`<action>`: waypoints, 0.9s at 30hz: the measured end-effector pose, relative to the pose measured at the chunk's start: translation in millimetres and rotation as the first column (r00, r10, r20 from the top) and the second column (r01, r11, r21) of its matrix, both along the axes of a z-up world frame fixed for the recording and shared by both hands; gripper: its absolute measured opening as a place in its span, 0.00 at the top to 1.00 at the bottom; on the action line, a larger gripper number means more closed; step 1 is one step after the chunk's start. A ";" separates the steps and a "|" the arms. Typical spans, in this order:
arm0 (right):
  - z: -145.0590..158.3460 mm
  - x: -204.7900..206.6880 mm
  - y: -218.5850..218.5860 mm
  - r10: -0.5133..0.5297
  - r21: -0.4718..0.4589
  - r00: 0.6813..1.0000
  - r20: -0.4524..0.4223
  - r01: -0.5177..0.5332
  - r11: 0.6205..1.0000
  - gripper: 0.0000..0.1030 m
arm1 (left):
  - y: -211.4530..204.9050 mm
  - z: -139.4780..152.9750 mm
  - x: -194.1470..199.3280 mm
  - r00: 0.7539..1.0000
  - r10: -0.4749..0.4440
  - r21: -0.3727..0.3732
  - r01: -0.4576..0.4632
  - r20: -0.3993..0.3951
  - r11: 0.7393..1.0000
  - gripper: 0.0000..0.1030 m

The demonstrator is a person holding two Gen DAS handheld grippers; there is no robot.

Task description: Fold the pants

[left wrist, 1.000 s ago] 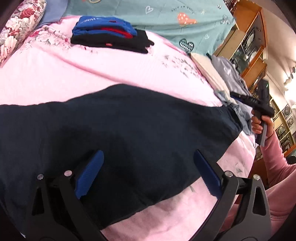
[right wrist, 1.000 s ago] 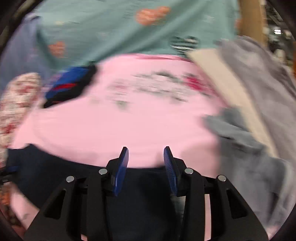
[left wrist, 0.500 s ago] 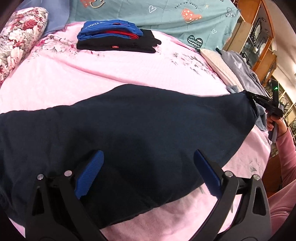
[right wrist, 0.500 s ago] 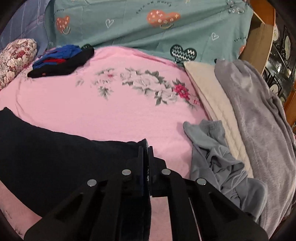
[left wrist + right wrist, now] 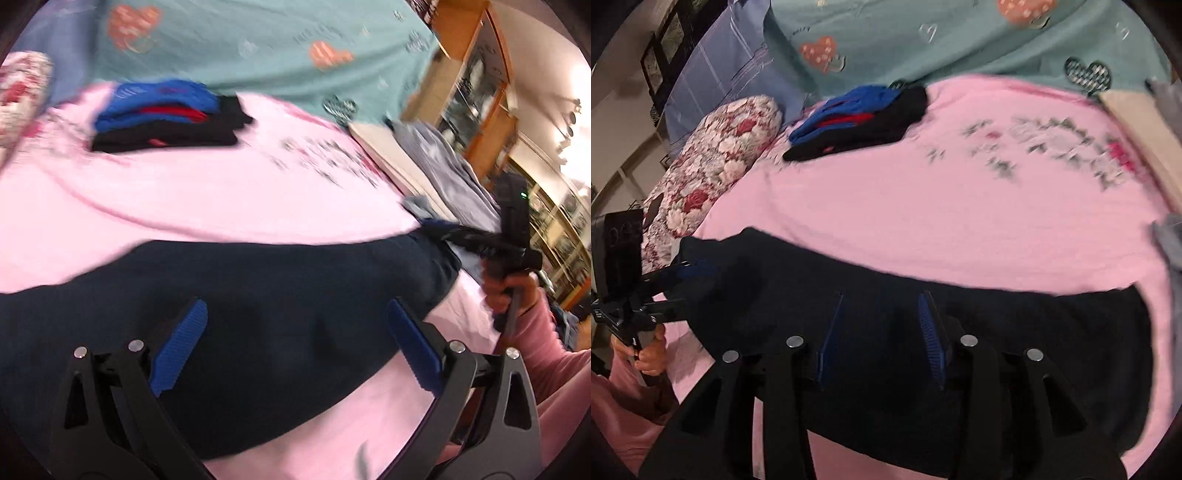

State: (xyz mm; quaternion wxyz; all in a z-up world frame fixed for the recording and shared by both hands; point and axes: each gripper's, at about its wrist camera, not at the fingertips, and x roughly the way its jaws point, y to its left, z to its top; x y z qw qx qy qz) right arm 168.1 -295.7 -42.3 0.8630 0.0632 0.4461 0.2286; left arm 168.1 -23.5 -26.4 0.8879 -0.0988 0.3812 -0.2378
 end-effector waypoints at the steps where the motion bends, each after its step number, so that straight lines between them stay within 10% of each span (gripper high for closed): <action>1: -11.1 3.9 7.0 0.014 -0.003 1.000 -0.027 -0.014 1.000 0.59 | -8.9 -6.9 6.6 0.999 -0.012 0.001 0.012 -0.037 1.000 0.03; 7: -24.0 0.6 -68.7 -0.138 0.028 0.981 -0.133 0.143 0.989 0.65 | -13.1 -37.8 20.2 0.986 -0.006 0.016 0.008 -0.165 1.000 0.03; 13: -12.1 -45.0 -165.8 -0.459 0.013 0.879 -0.131 0.465 0.885 0.73 | 23.7 -37.8 6.2 0.984 0.040 0.063 -0.030 -0.172 0.998 0.03; 17: 15.4 -79.0 -170.3 -0.553 0.055 0.832 -0.050 0.555 0.830 0.66 | 55.3 -32.9 0.2 0.972 0.170 0.118 -0.152 -0.161 0.981 0.03; 22: 9.4 -78.5 -120.0 -0.407 0.167 0.910 -0.084 0.415 0.894 0.66 | 45.2 -13.3 -1.5 0.988 0.112 -0.044 -0.117 -0.109 0.992 0.03; 24: -8.9 -76.6 -116.2 -0.454 0.057 0.878 -0.151 0.466 0.883 0.70 | 24.8 -19.2 7.4 0.990 0.056 -0.030 -0.061 -0.131 0.998 0.03; 27: -11.9 -99.4 -150.5 -0.553 0.159 0.810 -0.194 0.582 0.797 0.77 | 10.6 -39.8 10.8 0.980 0.029 0.049 -0.019 -0.198 0.999 0.03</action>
